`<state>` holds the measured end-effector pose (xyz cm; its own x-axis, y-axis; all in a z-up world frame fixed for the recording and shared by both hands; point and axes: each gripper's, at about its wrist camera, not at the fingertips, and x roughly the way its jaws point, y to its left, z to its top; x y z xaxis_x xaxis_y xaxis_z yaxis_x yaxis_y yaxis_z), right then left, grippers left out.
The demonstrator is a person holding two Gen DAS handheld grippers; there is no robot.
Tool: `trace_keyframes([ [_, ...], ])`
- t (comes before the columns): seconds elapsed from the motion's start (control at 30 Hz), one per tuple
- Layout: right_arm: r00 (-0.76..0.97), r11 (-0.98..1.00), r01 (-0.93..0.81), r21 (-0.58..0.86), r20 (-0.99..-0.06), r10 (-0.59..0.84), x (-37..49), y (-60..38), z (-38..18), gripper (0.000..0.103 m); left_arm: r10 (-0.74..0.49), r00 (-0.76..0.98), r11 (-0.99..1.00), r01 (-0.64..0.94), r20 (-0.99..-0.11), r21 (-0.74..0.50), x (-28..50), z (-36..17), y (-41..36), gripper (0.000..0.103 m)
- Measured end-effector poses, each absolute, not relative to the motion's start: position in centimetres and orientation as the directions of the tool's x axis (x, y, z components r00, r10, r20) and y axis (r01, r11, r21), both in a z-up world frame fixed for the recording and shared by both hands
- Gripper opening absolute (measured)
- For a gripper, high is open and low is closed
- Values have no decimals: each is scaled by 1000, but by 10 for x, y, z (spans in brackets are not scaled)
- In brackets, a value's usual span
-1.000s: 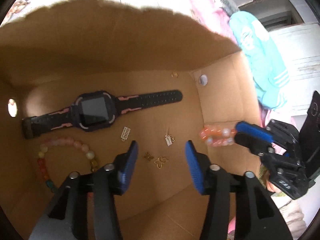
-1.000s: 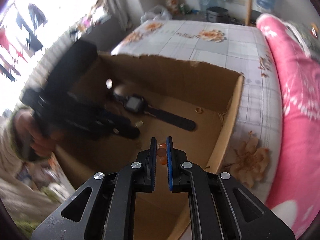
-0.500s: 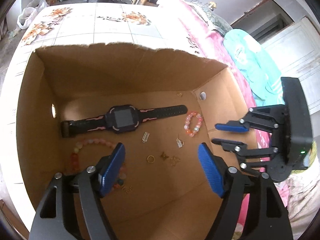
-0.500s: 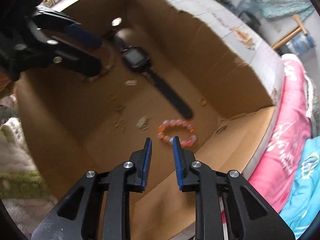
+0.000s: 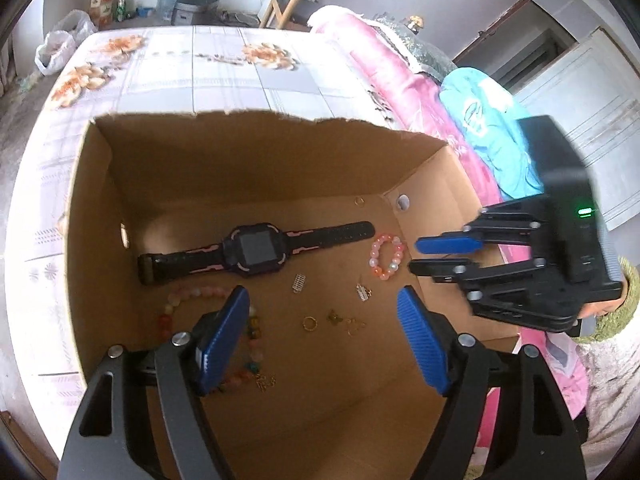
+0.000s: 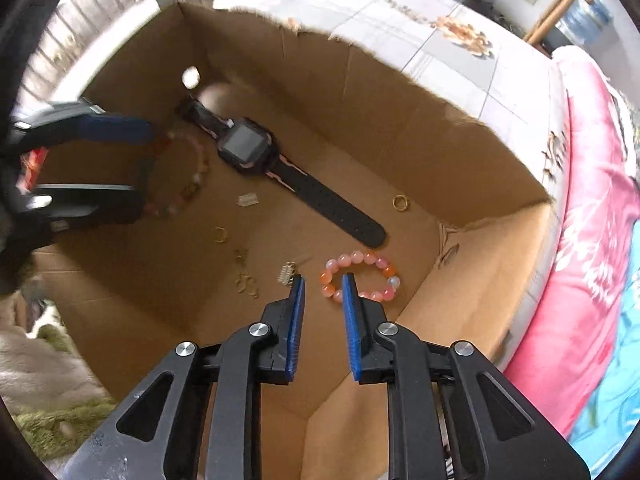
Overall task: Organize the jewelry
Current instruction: 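Lower the bracelet into the box and open the right gripper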
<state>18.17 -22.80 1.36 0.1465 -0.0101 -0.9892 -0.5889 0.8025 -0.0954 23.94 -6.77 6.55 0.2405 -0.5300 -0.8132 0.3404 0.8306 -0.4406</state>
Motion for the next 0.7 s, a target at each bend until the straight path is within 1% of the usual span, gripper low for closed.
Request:
trace_keyframes([
  [0.23,97,726,-642,-248,-965,-244,202,-199,-31,4,-543,332,829,358,-771,-430,235,91,-58,76],
  [0.33,46,715,-650,-259,-952,-304,209,-197,-50,2,-543,358,831,356,-760,-427,233,96,-50,77],
  [0.43,12,708,-662,-246,-948,-319,208,-195,-56,2,-543,371,833,351,-754,-427,229,98,-43,78],
  [0.63,-114,733,-662,-157,-945,-306,195,-196,-63,2,-530,394,844,336,-751,-419,225,97,-30,78],
  [0.7,-129,731,-667,-147,-943,-307,188,-197,-65,2,-529,392,844,330,-752,-422,224,96,-26,79],
])
